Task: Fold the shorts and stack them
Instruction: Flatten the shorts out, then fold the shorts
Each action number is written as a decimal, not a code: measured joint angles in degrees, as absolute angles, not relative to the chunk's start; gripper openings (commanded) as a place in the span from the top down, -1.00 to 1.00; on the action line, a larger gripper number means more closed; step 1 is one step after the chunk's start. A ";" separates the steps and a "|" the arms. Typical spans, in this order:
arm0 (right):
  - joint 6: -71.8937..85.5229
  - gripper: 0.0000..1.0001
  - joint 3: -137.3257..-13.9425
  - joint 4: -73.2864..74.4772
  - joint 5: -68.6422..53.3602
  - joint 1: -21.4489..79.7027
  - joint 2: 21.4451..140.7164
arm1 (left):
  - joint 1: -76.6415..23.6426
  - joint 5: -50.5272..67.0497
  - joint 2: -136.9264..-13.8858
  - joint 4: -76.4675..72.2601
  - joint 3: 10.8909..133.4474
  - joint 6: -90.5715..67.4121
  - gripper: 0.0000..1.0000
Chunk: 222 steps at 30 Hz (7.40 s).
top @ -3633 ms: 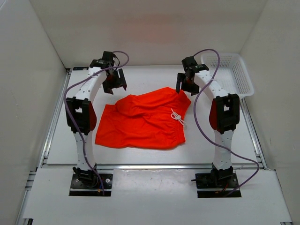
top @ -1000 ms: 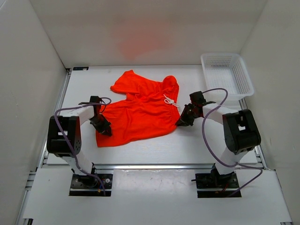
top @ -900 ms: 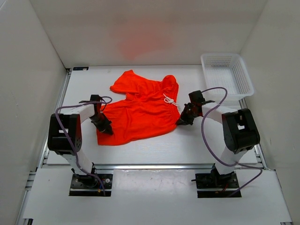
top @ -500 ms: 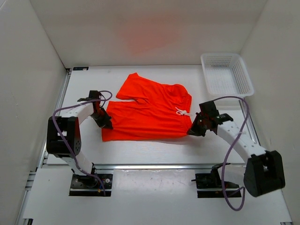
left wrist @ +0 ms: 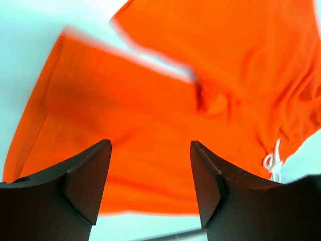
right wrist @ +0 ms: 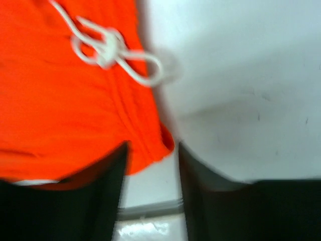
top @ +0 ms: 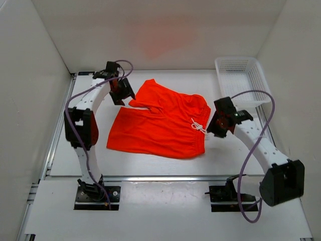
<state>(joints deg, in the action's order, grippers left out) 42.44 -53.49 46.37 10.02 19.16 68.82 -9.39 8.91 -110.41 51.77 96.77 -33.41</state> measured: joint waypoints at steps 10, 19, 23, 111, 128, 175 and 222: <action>34.37 -0.24 -74.30 39.62 6.00 13.17 95.55 | -12.05 7.62 -139.28 60.12 124.44 -30.57 -0.89; 29.32 -0.43 -88.71 39.20 -0.03 9.39 115.70 | -10.15 9.65 -143.33 61.69 129.84 -30.20 0.80; 28.75 -0.43 -89.91 39.20 0.71 10.39 119.04 | -7.77 11.53 -143.70 60.75 127.76 -30.28 0.80; 25.47 -0.57 -116.81 47.53 2.46 14.00 133.67 | -2.00 0.78 -144.31 55.20 130.08 -27.11 0.08; 27.88 -0.88 -72.49 34.70 0.60 15.77 85.30 | -2.17 -6.39 -100.55 55.40 91.61 -32.21 -0.86; 56.64 1.00 -39.53 17.56 -5.37 22.70 84.42 | -1.28 -0.67 -81.08 48.47 45.28 -51.86 0.79; 40.07 -0.85 -85.58 39.00 9.93 12.69 102.98 | -4.54 4.80 -134.15 53.71 132.27 -30.98 -0.94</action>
<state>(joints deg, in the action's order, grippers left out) 40.07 -85.58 39.00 9.93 12.69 102.98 -4.54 4.80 -134.15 53.71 132.27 -30.98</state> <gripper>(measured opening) 0.928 0.992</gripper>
